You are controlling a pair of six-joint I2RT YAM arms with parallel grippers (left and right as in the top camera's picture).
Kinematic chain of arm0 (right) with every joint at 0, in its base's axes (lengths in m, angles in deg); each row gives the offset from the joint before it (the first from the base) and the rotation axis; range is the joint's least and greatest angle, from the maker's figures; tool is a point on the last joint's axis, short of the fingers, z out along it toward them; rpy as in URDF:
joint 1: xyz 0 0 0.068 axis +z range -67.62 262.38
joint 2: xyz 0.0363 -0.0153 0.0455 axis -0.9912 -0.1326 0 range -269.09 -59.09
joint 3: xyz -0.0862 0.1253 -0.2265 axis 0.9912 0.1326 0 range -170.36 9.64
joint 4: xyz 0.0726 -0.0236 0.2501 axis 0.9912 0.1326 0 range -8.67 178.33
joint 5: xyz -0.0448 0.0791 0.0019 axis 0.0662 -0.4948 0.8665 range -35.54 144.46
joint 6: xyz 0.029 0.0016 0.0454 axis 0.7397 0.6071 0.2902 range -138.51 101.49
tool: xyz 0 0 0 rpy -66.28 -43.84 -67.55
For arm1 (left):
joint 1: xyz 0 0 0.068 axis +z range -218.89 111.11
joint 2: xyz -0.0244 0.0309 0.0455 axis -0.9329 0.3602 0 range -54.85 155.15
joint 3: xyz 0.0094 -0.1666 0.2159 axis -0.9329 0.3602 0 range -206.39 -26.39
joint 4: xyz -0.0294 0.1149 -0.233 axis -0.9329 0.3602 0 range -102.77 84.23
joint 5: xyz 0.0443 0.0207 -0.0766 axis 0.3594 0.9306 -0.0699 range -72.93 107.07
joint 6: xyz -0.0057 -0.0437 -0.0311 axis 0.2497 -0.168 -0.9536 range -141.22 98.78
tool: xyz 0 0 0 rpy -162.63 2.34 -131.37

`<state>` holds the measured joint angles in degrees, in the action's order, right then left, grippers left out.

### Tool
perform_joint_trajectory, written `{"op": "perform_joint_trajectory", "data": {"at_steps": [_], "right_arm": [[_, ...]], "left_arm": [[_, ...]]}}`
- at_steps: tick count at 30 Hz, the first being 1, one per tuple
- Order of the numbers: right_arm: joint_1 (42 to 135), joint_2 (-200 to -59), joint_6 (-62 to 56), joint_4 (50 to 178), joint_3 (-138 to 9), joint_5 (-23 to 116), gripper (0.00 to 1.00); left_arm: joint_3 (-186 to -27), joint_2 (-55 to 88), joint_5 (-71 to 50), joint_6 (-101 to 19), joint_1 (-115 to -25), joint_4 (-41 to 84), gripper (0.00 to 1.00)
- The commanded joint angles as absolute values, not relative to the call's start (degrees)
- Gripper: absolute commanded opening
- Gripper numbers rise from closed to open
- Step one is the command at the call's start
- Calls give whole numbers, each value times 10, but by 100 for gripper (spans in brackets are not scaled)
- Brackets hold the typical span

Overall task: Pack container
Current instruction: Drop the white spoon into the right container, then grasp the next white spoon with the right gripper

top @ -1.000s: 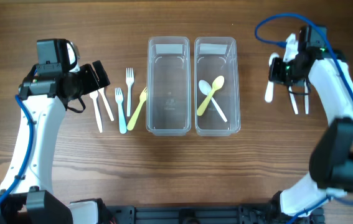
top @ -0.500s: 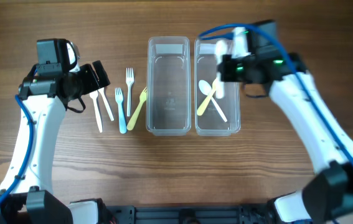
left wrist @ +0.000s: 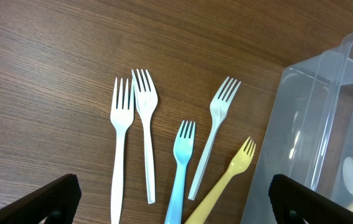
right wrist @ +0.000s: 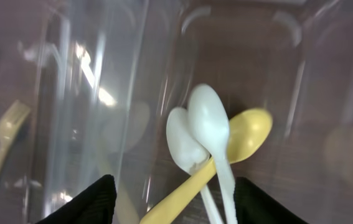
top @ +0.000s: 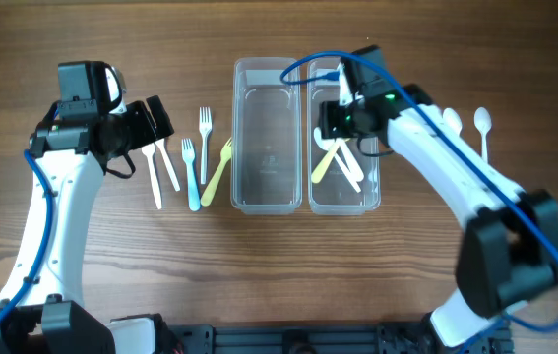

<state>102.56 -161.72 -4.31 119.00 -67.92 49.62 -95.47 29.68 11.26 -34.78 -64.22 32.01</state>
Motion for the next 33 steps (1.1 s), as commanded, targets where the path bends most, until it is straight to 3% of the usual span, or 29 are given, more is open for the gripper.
{"op": "perform_joint_trajectory", "data": {"at_steps": [1, 9, 13, 18, 27, 33], "right_arm": [[986, -1503, -68, 1179, -715, 572, 73], [797, -1477, -190, 1198, -710, 633, 76], [703, -1568, -247, 1238, -704, 550, 74], [677, -1666, -287, 1278, -704, 530, 61], [677, -1739, -379, 1280, -704, 535, 60], [677, -1753, -380, 1252, -703, 546, 56]], "left_arm": [[-966, 297, 114, -334, -638, 319, 100], [-966, 297, 114, -334, -638, 319, 100], [-966, 297, 114, -334, -638, 319, 100], [-966, 297, 114, -334, -638, 319, 100], [-966, 297, 114, -334, -638, 319, 100], [-966, 297, 114, -334, -638, 319, 100]]}}
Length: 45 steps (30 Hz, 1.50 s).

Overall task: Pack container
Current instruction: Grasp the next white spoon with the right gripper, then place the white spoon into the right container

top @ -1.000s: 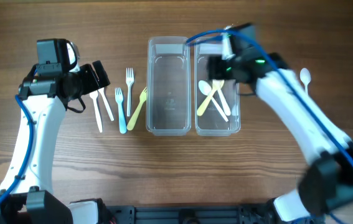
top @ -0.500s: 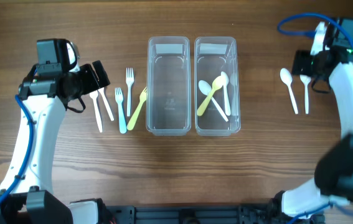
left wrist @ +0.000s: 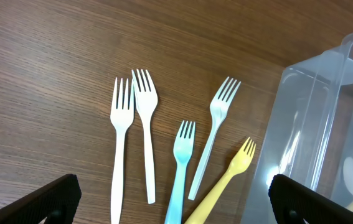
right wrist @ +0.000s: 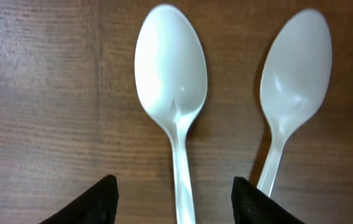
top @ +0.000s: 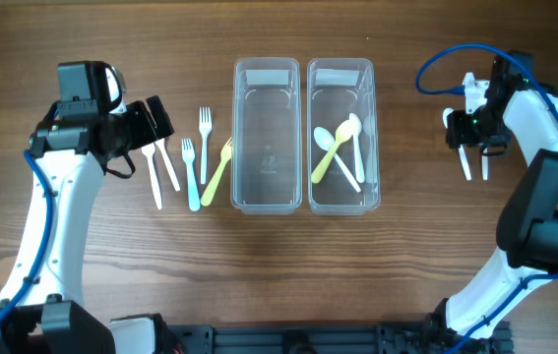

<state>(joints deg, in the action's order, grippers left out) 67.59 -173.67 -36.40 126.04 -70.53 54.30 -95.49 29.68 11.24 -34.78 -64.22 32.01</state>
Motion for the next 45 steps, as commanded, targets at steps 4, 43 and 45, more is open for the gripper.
{"op": "perform_joint_trajectory", "data": {"at_steps": [4, 43, 45], "right_arm": [[677, -1767, -377, 1246, -703, 546, 53], [704, -1669, -177, 1294, -795, 350, 5], [728, -1631, -147, 1291, -801, 326, 5]], "left_arm": [[-966, 297, 114, -334, -638, 319, 100], [-966, 297, 114, -334, -638, 319, 100], [-966, 297, 114, -334, -638, 319, 100]]}}
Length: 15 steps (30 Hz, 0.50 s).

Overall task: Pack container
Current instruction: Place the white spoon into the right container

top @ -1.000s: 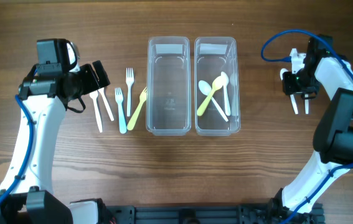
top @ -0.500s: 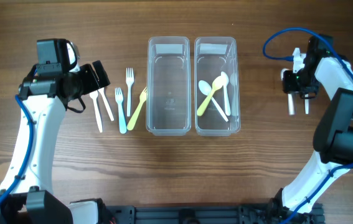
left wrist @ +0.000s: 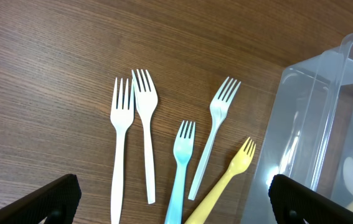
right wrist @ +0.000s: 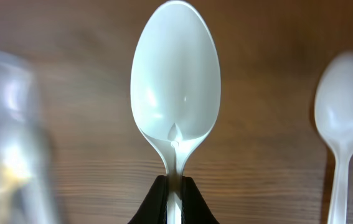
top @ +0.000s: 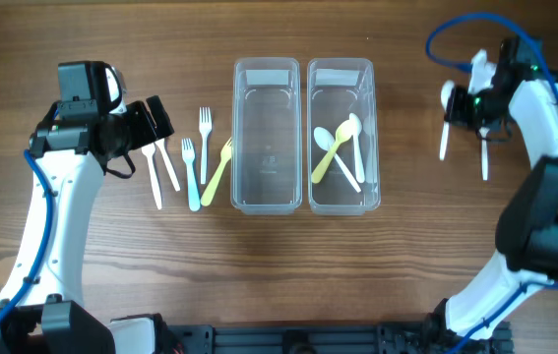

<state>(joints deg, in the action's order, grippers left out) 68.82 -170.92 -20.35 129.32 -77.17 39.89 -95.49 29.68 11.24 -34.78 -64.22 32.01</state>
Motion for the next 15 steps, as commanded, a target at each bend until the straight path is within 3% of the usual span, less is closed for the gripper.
{"op": "perform_joint_trajectory", "data": {"at_steps": [1, 5, 8, 15], "right_arm": [[744, -1612, -134, 1288, -802, 310, 5], [836, -1552, -105, 1287, -801, 301, 4], [932, -1556, -15, 1287, -790, 398, 4], [1015, -1652, 41, 1282, -754, 472, 4]], "left_arm": [[-966, 297, 114, -334, -638, 319, 100], [-966, 297, 114, -334, -638, 319, 100], [-966, 297, 114, -334, -638, 319, 100], [-966, 297, 114, -334, -638, 319, 100]]}}
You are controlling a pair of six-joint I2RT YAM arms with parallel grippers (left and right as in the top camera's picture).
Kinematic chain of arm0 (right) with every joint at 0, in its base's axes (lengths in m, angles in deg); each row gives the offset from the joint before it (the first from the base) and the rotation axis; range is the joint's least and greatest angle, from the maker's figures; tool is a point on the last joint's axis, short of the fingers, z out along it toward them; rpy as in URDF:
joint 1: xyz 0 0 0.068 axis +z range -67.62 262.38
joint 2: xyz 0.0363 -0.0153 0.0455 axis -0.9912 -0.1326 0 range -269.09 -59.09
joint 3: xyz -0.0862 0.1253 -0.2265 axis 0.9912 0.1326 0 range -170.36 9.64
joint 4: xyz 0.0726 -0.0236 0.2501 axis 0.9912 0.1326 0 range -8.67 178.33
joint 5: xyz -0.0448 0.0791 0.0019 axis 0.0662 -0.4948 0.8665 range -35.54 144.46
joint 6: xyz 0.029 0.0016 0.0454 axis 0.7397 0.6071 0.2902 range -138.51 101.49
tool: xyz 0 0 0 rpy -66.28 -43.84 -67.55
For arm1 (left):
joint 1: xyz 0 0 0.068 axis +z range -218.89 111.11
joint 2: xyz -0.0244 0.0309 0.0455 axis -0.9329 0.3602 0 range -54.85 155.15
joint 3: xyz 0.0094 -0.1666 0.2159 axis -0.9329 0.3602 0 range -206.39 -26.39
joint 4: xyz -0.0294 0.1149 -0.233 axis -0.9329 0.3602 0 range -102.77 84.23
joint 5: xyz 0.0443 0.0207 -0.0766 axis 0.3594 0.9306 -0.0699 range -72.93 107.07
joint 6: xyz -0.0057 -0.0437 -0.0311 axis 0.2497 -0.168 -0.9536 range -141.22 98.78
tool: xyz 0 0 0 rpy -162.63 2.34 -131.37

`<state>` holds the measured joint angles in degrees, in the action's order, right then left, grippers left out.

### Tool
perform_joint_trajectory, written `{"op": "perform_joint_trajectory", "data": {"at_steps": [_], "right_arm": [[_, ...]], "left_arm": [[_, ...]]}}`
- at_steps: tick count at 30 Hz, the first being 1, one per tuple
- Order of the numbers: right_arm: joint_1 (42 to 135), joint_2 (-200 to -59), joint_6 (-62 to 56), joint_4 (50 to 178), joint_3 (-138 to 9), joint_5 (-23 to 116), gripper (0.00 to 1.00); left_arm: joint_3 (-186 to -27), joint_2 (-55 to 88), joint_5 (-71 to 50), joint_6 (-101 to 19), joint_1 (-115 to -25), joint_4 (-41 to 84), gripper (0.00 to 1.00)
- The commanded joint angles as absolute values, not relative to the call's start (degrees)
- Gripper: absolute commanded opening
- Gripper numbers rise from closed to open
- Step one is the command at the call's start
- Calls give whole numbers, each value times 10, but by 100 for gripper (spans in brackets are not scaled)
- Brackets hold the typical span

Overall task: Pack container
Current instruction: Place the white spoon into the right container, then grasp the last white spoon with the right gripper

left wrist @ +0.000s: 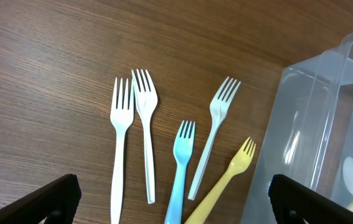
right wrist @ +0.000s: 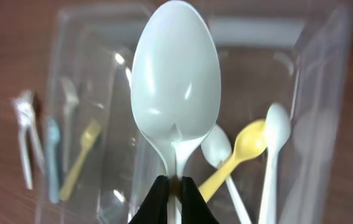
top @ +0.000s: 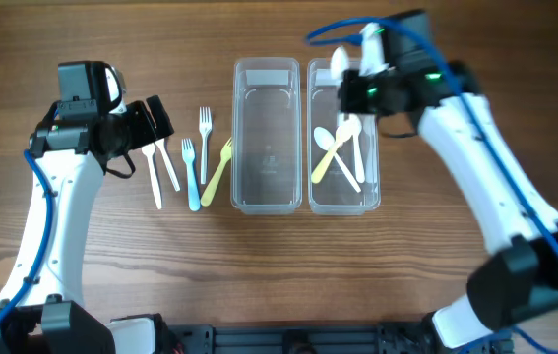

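Note:
Two clear plastic containers stand side by side: the left one (top: 267, 138) holds nothing, the right one (top: 342, 187) holds a yellow spoon (right wrist: 244, 149) and two white spoons (right wrist: 274, 143). My right gripper (right wrist: 175, 186) is shut on the handle of another white spoon (right wrist: 175, 93) and hangs over the far end of the right container (right wrist: 313, 93). The left gripper (left wrist: 176, 211) stands open above several forks on the table: white ones (left wrist: 121, 124), a blue one (left wrist: 181, 162) and a yellow one (left wrist: 229, 177). Nothing is between its fingers (left wrist: 45, 199).
The forks (top: 192, 162) lie in a row just left of the left container, handles toward the near edge. The right arm (top: 495, 167) reaches across the table's right side. Bare wood lies in front of the containers.
My right gripper, still shut on the white spoon, has moved from above the table at the far right to over the right container. The left arm has not moved.
My right gripper stood open over the right container, three spoons lying inside. It was then open above two white spoons on the table at the right, then shut on one of them, and now holds it over the container. The left gripper stayed open above the forks.

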<state>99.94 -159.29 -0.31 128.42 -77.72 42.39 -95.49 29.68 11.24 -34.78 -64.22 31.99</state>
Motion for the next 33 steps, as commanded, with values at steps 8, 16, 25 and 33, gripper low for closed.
{"op": "perform_joint_trajectory", "data": {"at_steps": [8, 16, 25, 33], "right_arm": [[1023, -1674, -13, 1266, -762, 473, 47], [929, -1563, -53, 1272, -783, 611, 72], [674, -1570, -155, 1272, -754, 597, 77], [599, -1667, -155, 1272, -735, 551, 75]], "left_arm": [[-966, 297, 114, -334, -638, 319, 100], [-966, 297, 114, -334, -638, 319, 100], [-966, 297, 114, -334, -638, 319, 100], [-966, 297, 114, -334, -638, 319, 100]]}}
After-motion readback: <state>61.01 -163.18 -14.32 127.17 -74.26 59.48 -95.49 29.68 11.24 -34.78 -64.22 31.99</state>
